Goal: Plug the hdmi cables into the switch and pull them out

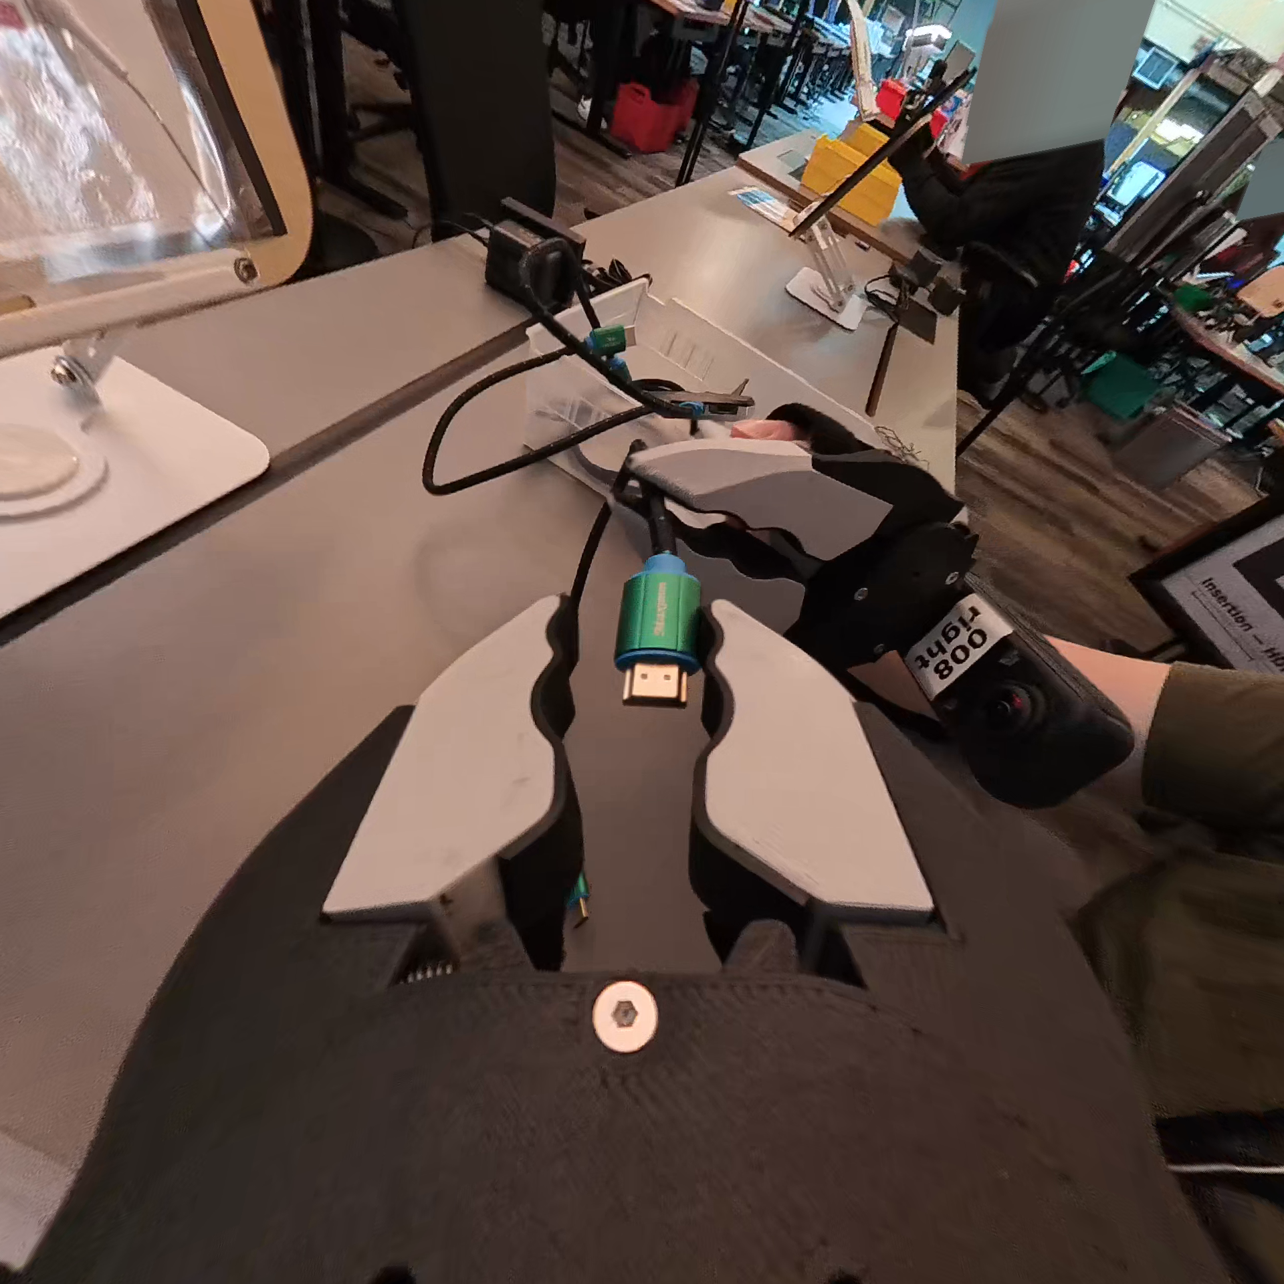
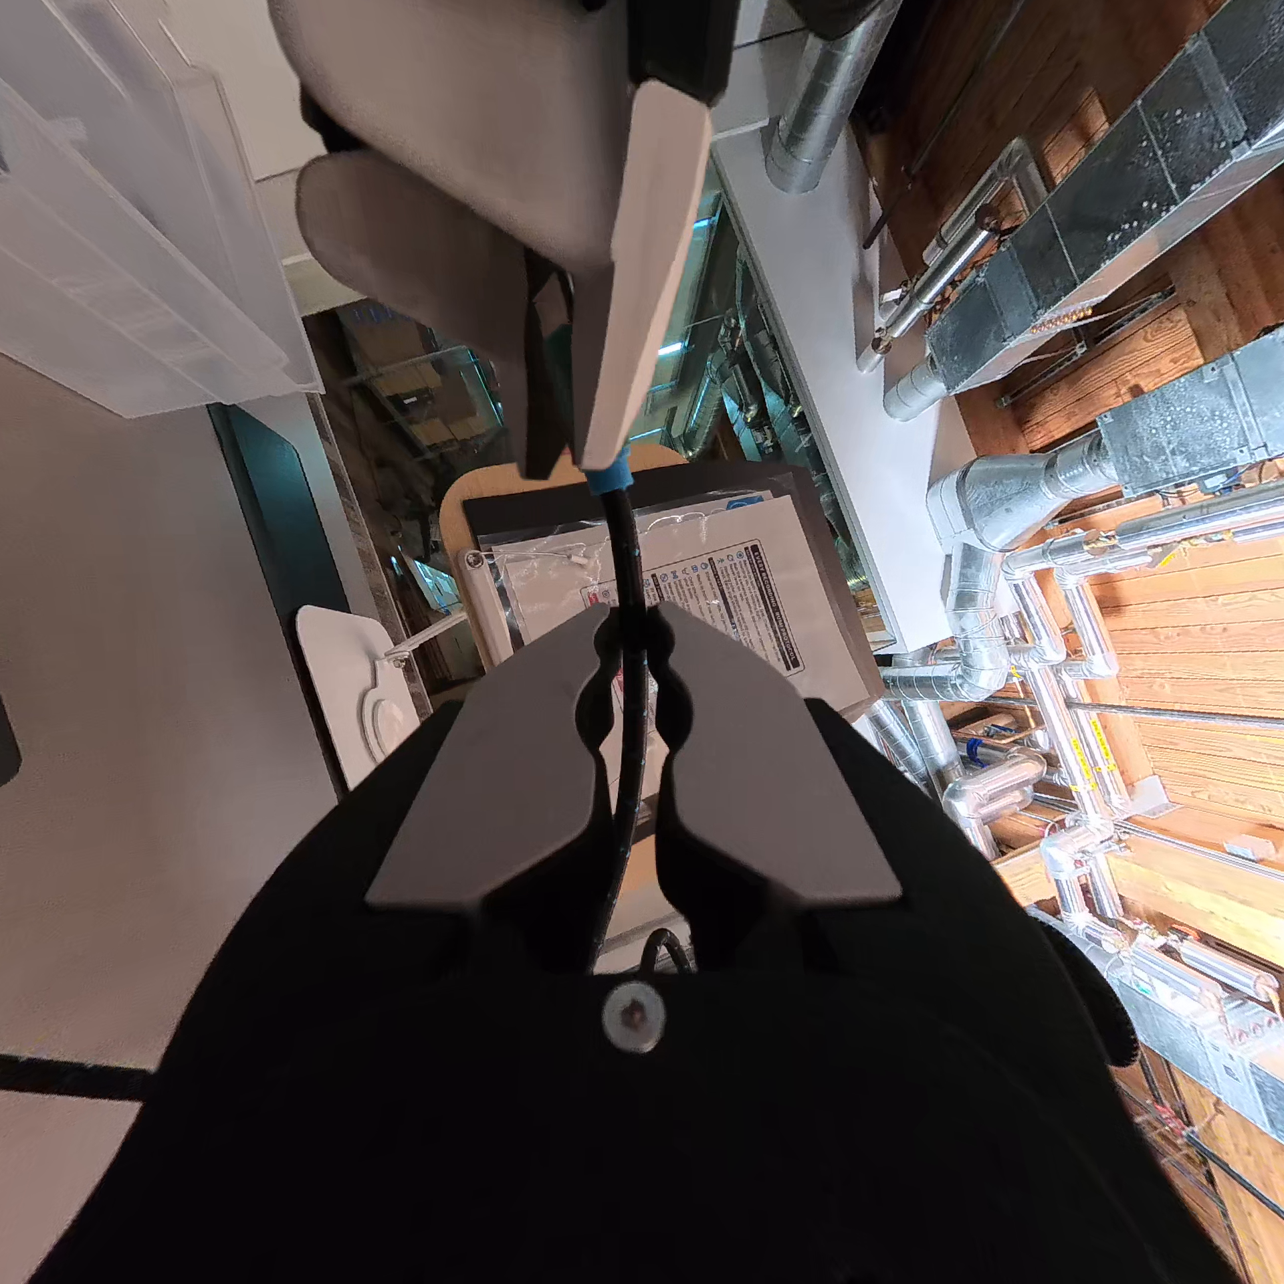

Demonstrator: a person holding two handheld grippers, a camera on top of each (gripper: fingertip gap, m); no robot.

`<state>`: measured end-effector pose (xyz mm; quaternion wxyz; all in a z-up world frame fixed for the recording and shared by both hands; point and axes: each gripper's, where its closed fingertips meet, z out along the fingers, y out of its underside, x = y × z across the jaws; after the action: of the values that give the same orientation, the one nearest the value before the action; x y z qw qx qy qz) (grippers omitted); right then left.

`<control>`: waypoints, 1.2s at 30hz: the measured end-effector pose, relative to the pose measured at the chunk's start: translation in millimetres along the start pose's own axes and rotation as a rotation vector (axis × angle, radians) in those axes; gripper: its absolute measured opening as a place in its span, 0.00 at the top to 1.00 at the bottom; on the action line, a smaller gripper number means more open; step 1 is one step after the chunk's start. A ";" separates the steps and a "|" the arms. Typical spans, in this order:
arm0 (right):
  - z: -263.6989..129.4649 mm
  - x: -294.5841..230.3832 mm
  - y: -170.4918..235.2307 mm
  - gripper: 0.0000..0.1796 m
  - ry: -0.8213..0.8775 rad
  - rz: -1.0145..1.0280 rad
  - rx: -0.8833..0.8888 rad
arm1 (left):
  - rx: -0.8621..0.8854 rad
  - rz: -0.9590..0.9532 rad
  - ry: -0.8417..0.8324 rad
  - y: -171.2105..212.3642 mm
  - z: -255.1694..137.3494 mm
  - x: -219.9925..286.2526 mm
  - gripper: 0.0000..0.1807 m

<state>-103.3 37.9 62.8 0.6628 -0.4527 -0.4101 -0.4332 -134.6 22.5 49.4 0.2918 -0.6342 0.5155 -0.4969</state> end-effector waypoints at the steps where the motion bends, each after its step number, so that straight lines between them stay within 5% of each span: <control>1: 0.1 0.1 0.3 0.96 0.002 0.000 -0.002 | 0.015 0.005 0.002 -1.8 1.4 0.8 0.84; 10: 1.0 7.0 0.8 0.93 0.052 0.052 0.031 | 0.063 0.027 0.023 -9.6 1.0 4.4 0.88; 16: -5.5 16.4 -14.1 0.87 -0.067 0.430 0.161 | 0.101 0.093 -0.075 -19.3 -21.9 -5.8 0.88; 23: -27.0 -34.3 -69.0 0.94 -0.745 1.078 0.447 | 0.145 0.142 -0.056 -28.4 -32.9 4.1 0.88; 26: -24.9 -48.0 -76.5 0.82 -0.897 1.355 0.479 | 0.150 0.203 -0.019 -30.0 -25.0 21.2 0.88; 33: -11.1 -40.0 -66.5 0.60 -0.730 1.448 0.481 | 0.099 0.351 0.040 -24.1 -1.6 56.6 0.88; 36: -13.1 -20.6 -59.3 0.60 -0.642 1.467 0.558 | 0.094 0.407 0.064 -21.9 0.1 66.8 0.88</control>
<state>-163.4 16.9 54.7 0.7147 -0.5250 -0.2728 0.3731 -128.2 -34.0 90.8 0.3988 -0.4867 0.6182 -0.4711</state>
